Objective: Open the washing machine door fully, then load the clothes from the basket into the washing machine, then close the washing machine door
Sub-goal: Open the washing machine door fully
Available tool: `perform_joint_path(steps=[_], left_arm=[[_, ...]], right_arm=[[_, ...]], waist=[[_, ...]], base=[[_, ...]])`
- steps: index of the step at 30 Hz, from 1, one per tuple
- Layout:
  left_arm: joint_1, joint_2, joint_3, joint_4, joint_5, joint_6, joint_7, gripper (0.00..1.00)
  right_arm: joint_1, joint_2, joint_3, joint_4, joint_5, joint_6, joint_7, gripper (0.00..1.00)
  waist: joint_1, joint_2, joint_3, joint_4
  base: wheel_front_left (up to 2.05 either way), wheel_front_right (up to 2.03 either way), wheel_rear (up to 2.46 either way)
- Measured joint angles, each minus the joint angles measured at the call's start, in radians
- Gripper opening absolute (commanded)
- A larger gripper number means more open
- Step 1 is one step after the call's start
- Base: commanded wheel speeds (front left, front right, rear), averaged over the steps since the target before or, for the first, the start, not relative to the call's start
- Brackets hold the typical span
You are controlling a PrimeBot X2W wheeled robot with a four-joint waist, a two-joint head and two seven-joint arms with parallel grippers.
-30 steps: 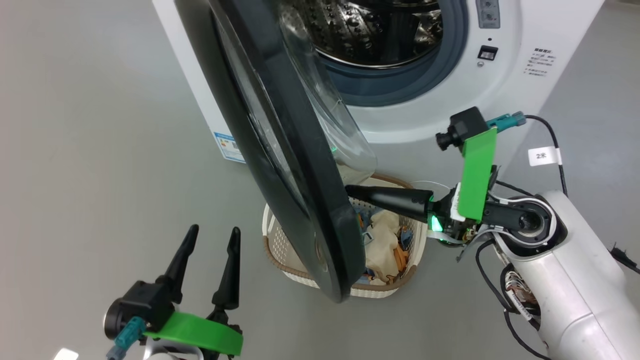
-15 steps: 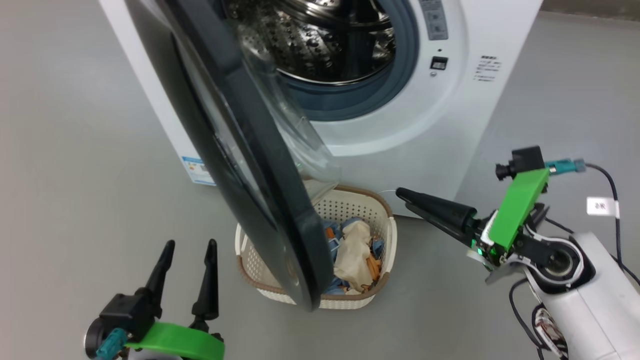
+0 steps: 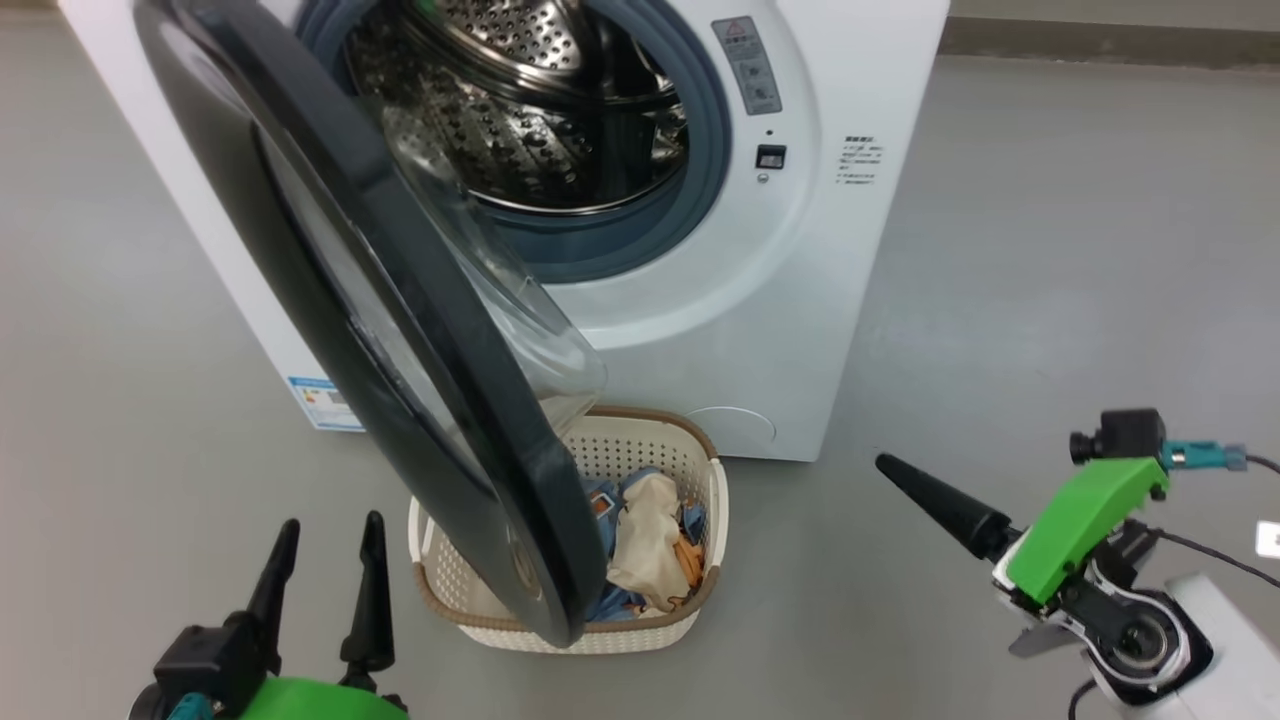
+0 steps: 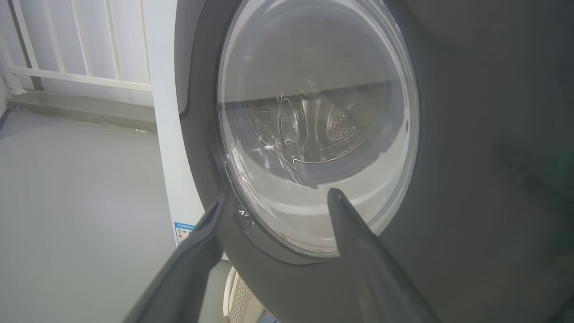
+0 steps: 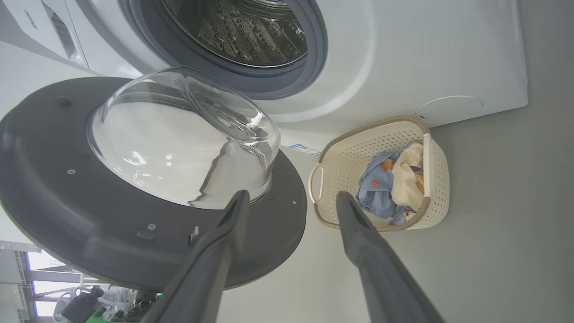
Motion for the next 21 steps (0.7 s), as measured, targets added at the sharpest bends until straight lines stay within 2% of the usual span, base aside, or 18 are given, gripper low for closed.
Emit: perform_joint_path(steps=[10,16,17,18,21], left_arm=[[0.019,0.002,0.012,-0.004,0.0,0.0,0.0,1.0],[0.019,0.002,0.014,-0.006,0.0,0.0,0.0,1.0],[0.019,0.002,0.014,-0.006,0.0,0.0,0.0,1.0],[0.019,0.002,0.015,-0.006,0.0,0.0,0.0,1.0],[0.019,0.002,0.015,-0.006,0.0,0.0,0.0,1.0]], right_arm=[[0.047,-0.095,0.148,0.008,-0.089,0.0,-0.277,1.0],[0.047,-0.146,0.263,0.024,-0.155,0.0,-0.5,1.0],[0.046,-0.16,0.303,0.045,-0.191,0.0,-0.577,1.0],[0.047,-0.166,0.315,0.059,-0.203,0.0,-0.608,1.0],[0.046,-0.172,0.326,0.082,-0.21,0.0,-0.647,1.0]], waist=[[0.0,0.0,-0.018,-0.034],[0.0001,0.0,-0.021,-0.036],[0.0001,0.0,-0.023,-0.035],[0.0,0.0,-0.024,-0.034],[0.0,0.0,-0.026,-0.033]], base=[[0.0,0.0,0.0],[0.0,0.0,0.0],[0.0,0.0,0.0],[0.0,0.0,0.0],[0.0,0.0,0.0]])
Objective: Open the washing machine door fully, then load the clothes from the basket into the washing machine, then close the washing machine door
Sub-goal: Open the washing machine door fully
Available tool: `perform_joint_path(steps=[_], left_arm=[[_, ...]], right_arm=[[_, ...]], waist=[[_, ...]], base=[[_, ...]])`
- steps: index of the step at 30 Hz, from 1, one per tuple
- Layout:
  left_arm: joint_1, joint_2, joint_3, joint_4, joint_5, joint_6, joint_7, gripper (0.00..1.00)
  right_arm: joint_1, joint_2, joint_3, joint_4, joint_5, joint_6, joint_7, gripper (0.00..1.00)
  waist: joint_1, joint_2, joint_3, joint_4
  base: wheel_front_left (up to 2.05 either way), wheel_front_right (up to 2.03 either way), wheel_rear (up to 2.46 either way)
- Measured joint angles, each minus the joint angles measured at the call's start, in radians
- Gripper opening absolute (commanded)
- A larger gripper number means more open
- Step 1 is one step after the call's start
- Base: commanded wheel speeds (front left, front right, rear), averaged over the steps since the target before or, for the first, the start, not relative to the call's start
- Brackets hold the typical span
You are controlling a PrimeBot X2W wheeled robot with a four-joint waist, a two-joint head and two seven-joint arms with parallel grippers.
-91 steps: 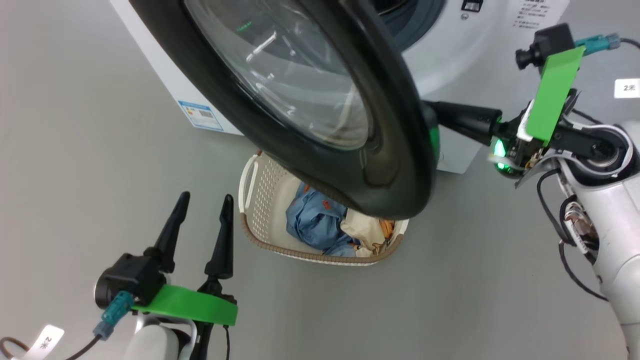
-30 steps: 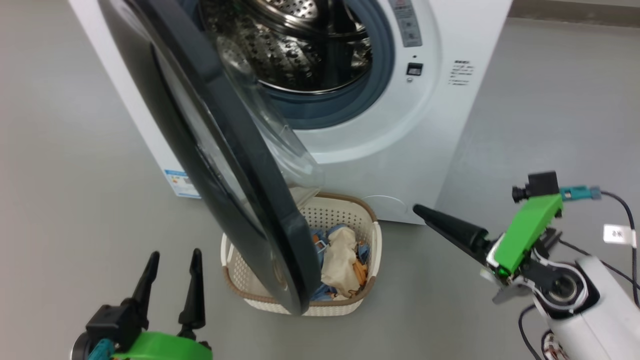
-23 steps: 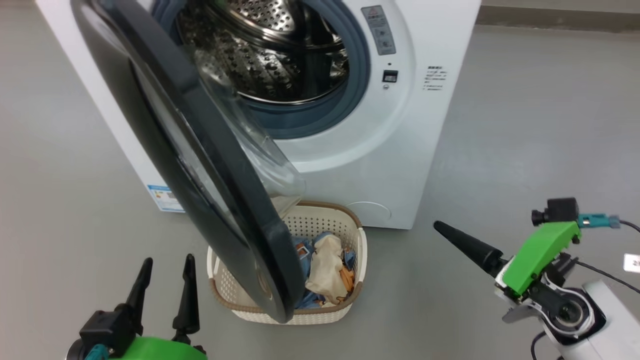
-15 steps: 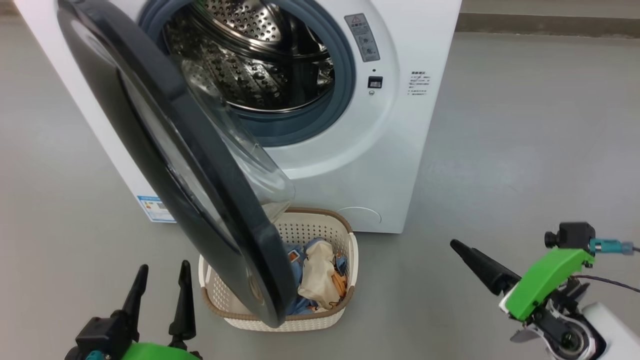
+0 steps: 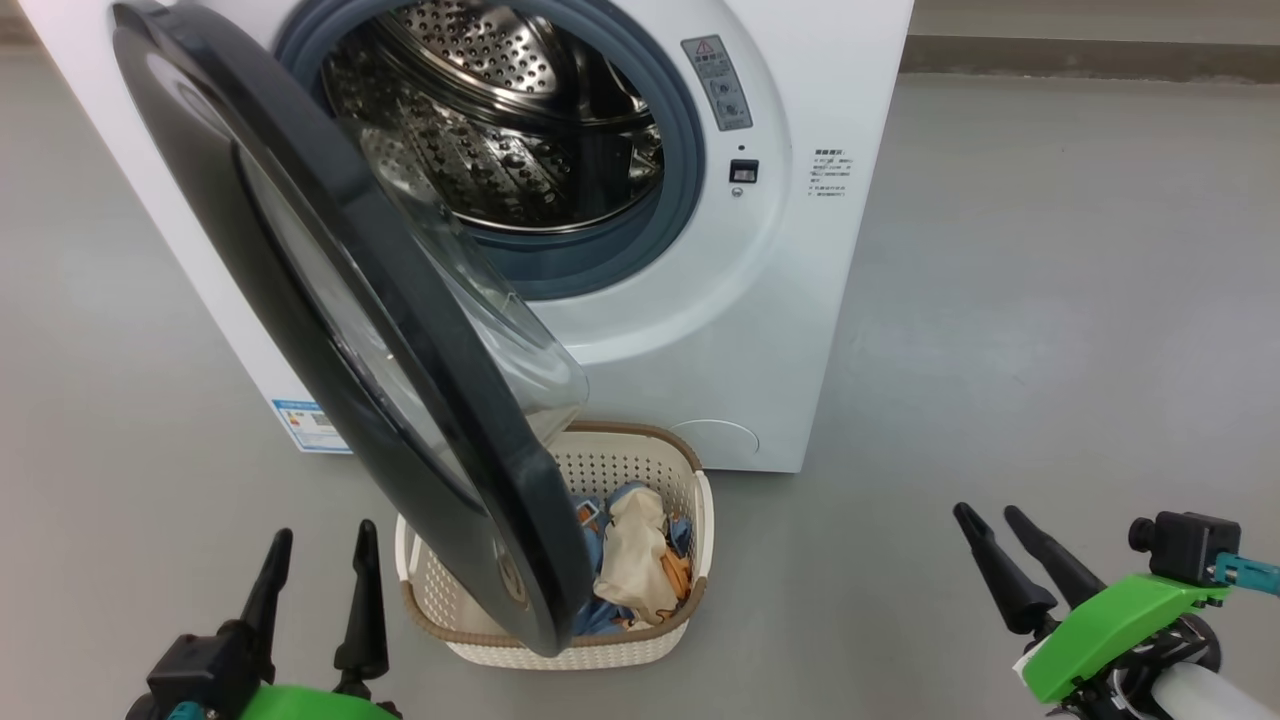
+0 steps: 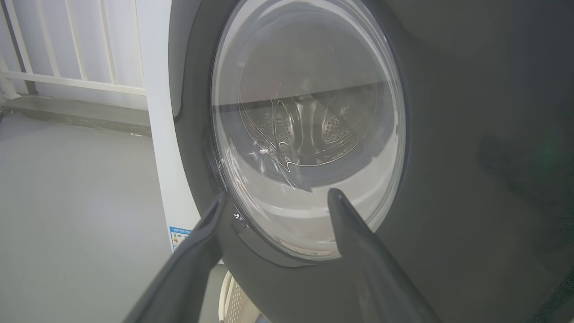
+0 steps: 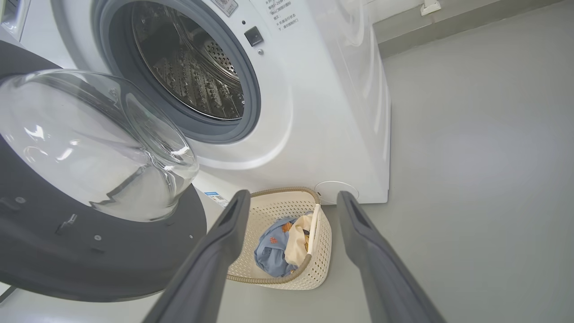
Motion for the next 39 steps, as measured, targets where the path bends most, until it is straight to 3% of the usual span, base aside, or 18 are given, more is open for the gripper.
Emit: perform_joint_path(steps=[2,6,14,20,27,39], left_arm=[[0.0,0.0,0.0,0.0,0.0,0.0,0.0,1.0],[0.001,0.0,0.002,0.0,0.0,0.0,0.0,1.0],[0.005,0.0,0.0,-0.002,0.007,0.0,0.0,1.0],[0.011,0.0,-0.004,-0.002,0.007,0.0,0.0,1.0],[0.011,0.0,-0.006,-0.002,0.007,0.0,0.0,1.0],[0.011,0.002,-0.006,-0.009,0.008,0.0,0.0,1.0]], right_arm=[[0.0,0.0,-0.006,0.023,-0.028,0.0,-0.012,1.0],[0.004,0.019,-0.171,0.013,-0.161,0.0,-0.016,1.0],[0.143,0.13,-0.422,-0.068,-0.453,0.0,-0.017,1.0],[0.207,0.198,-0.543,-0.111,-0.608,0.001,-0.017,1.0],[0.271,0.256,-0.613,-0.137,-0.738,0.001,-0.017,1.0],[0.289,0.282,-0.636,-0.146,-0.793,0.001,-0.017,1.0]], waist=[[0.0,0.0,-0.002,0.001],[0.0,0.0,-0.003,0.002],[0.0001,0.0,0.0,0.006],[0.0001,0.0,0.003,0.012],[0.0,0.0,0.004,0.018],[0.0001,0.0,0.007,0.019]], base=[[0.0,0.0,0.0],[0.0,0.0,0.0],[0.0,0.0,0.0],[0.0,0.0,0.0],[0.0,0.0,0.0],[0.0,0.0,0.0]])
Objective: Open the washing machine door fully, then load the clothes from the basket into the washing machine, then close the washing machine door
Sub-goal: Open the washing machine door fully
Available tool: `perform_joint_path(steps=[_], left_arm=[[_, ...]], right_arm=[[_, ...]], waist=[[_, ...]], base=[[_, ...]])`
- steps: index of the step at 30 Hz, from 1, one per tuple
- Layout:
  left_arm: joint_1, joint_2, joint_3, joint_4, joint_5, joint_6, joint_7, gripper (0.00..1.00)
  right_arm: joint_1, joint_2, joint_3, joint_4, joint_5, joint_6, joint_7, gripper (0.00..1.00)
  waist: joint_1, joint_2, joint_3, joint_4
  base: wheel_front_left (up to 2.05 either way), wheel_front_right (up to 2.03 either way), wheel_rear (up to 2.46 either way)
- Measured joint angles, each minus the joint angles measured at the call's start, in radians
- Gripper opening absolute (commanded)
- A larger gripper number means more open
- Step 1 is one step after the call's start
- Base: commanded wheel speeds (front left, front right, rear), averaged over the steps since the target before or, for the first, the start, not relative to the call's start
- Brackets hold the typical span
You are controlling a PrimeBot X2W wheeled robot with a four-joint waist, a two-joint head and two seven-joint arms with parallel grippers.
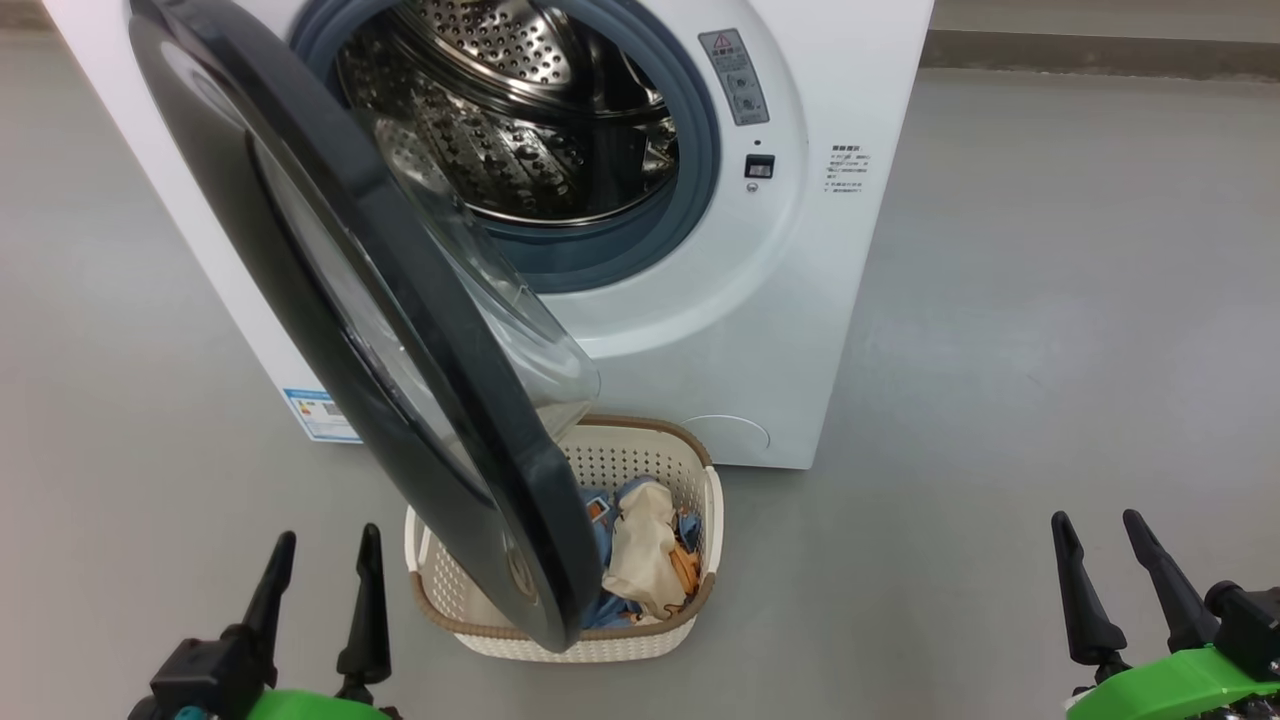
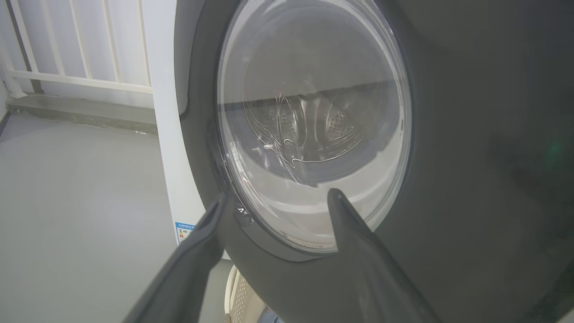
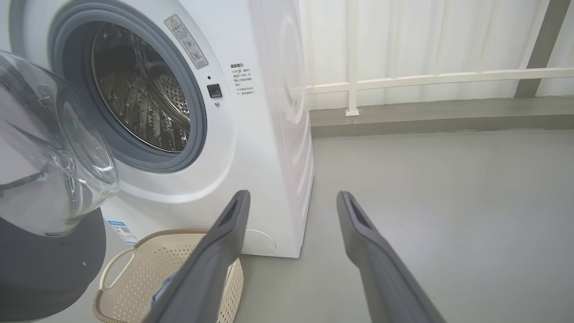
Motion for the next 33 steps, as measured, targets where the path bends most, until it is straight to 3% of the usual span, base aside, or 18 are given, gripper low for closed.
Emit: perform_joint_path(steps=[1,2,3,10,18,24,29,33], left_arm=[[0.0,0.0,0.0,-0.005,0.0,0.0,0.0,0.99],[0.0,0.0,0.0,-0.008,-0.001,0.0,0.0,0.31],[0.0,0.0,0.0,-0.012,-0.001,0.0,0.0,0.0],[0.0,0.001,0.001,-0.106,-0.011,0.0,0.0,0.0],[-0.014,0.001,-0.041,-0.394,-0.019,0.0,0.0,0.0],[-0.02,0.002,-0.232,-0.667,-0.019,0.011,0.059,0.0],[-0.021,0.002,-0.382,-0.711,-0.036,0.018,0.12,0.0],[-0.021,0.002,-0.495,-0.668,-0.089,0.028,0.144,0.0]], right_arm=[[0.0,0.0,0.0,-0.001,0.0,0.0,0.0,1.0],[0.0,0.0,0.0,-0.001,0.0,0.0,0.0,1.0],[0.0,0.0,-0.001,-0.002,0.0,0.0,0.0,1.0],[0.0,0.001,-0.001,-0.006,-0.007,0.0,0.0,1.0],[0.001,0.002,-0.005,-0.017,-0.008,0.0,0.0,1.0],[0.017,0.004,-0.007,-0.03,-0.01,0.0,0.0,1.0],[0.019,0.005,-0.007,-0.034,-0.011,0.0,0.0,1.0],[0.019,0.005,-0.007,-0.037,-0.015,0.0,0.0,1.0]], waist=[[0.0,0.0,0.0,0.001],[0.0,0.0,0.0,0.002],[0.0,0.0,0.0,0.003],[0.0,0.0,-0.005,0.013],[0.0,0.0,-0.011,0.023],[0.0,0.0,-0.01,0.019],[0.0,0.0,-0.006,0.012],[0.0,0.0,-0.001,0.004]], base=[[0.0,0.0,0.0],[0.0,0.0,0.0],[0.0,0.0,0.0],[0.0,0.0,0.0],[0.0,0.0,0.0],[0.0,0.0,0.0],[0.0,0.0,0.0],[0.0,0.0,0.0]])
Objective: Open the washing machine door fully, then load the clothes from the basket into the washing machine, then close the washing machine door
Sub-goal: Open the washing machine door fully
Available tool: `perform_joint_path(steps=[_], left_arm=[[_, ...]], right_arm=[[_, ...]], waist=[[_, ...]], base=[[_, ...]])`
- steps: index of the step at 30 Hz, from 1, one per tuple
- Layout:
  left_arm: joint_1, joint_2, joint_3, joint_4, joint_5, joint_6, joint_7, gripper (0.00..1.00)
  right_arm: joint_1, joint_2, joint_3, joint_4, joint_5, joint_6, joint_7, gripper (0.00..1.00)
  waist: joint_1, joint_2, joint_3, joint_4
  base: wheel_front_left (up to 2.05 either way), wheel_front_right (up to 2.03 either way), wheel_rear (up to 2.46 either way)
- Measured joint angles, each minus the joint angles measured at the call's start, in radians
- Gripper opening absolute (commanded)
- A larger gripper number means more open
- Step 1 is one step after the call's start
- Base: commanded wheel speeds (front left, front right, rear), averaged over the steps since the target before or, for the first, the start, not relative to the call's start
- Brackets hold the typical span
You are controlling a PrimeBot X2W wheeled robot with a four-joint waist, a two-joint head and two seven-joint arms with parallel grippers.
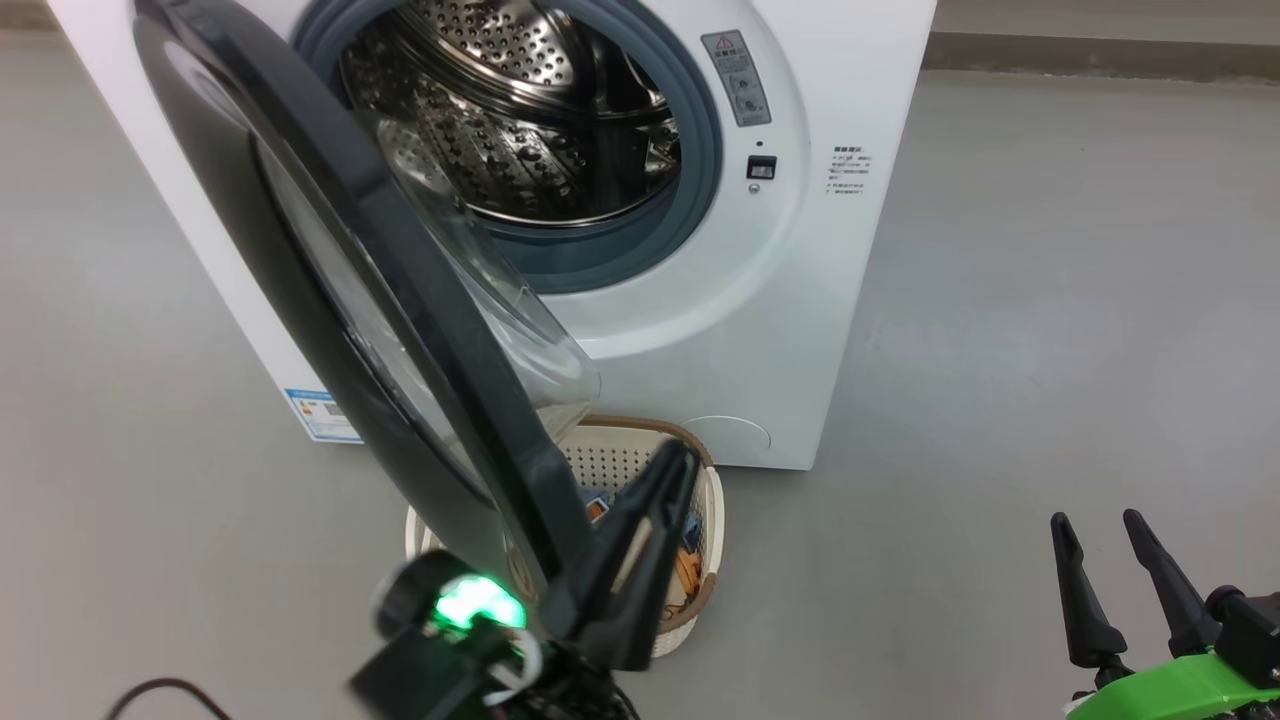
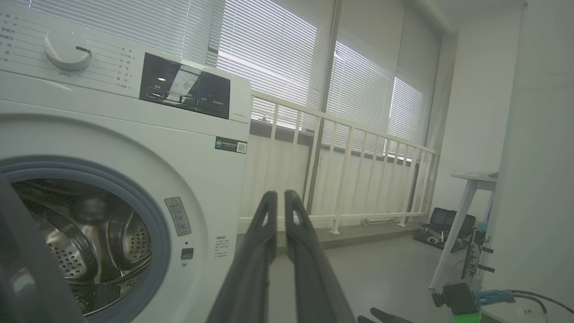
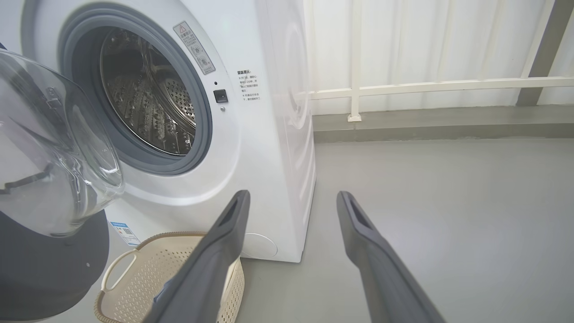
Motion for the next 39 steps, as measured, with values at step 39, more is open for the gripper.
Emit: perform_joint_path(steps=[39], left_arm=[[-0.146,-0.006,-0.033,0.718,-0.246,0.033,-0.137,0.0]], right_arm=[[-0.001,0.002,0.001,-0.021,-0.003,0.0,0.0,1.0]], waist=[[0.0,0.0,-0.005,-0.014]], base=[[0.0,0.0,0.0]])
